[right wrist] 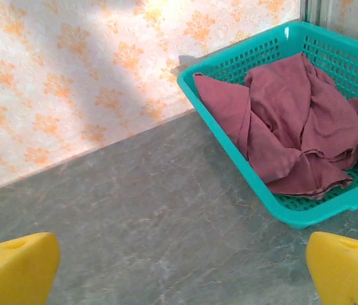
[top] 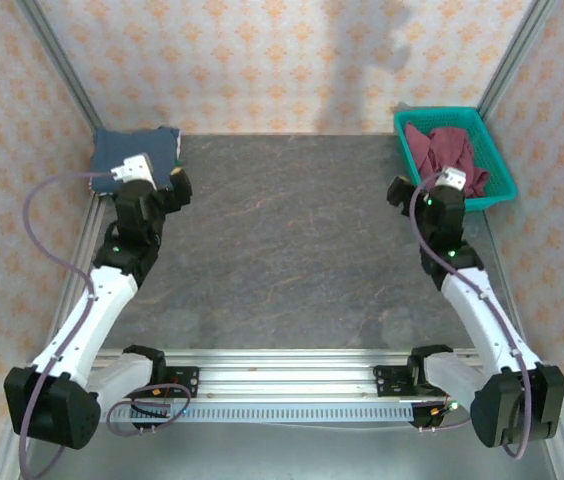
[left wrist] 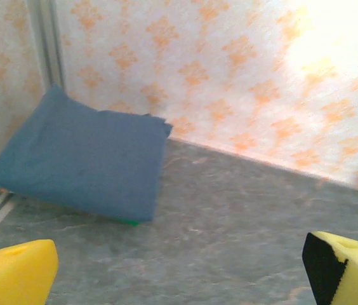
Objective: Fold and stack the t-shirts
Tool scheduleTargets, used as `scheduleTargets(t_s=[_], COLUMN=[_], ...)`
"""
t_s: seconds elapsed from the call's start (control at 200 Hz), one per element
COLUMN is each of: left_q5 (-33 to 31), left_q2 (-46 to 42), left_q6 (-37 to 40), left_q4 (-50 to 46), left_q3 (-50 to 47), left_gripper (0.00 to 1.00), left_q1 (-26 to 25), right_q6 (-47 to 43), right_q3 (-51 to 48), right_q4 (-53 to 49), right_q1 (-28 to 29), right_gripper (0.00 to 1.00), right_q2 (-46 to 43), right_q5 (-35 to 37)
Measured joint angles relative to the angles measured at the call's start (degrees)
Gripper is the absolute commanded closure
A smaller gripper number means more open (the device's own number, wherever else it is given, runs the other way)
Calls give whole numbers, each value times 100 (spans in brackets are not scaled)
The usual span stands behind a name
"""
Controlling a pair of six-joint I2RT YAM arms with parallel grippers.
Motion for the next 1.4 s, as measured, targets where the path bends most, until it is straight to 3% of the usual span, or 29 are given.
scheduleTargets(t_s=[0.11,0.35,0.535,0.676,0.911,1.136,1.266,1.401], left_q5=[271,730,1045,1241,1480,1408,1276,1182], left_q2=[393,1982,2481,2527,2527,2498,2498,2498], left_q6=[-378,-492,-404,-387,-568,-713,-743,-802], left_q4=[-1333,-3182,-3600,-3727,-3775,-3978,-4044,-4085], left_q3=[1320,3834,4354,4382,4374,4264,4203,4116], left_gripper=[0,0,0,0,0,0,0,0], left_q1=[-190,-1174,-1742,-2022,-2159,-2157,-2151,-2079], right_q6=[306,686,1040,1231,1508,1766,1908,2142], right_q3=[1486,5125,6933,7858,8690,8703,8717,8592], right_q4=[-1357,-3528,-4310,-4544,-4640,-4494,-4343,-3943], right_q1=[-133,-977,-1725,-1956,-1961,-1985,-1989,-1989], right_gripper=[0,6,15,22,40,66,100,100], right_q2=[739,3637,5510,6662,8083,8789,8856,8769], right_q5=[-413,-1263,-1674,-1735,-1738,-1840,-1902,-2052])
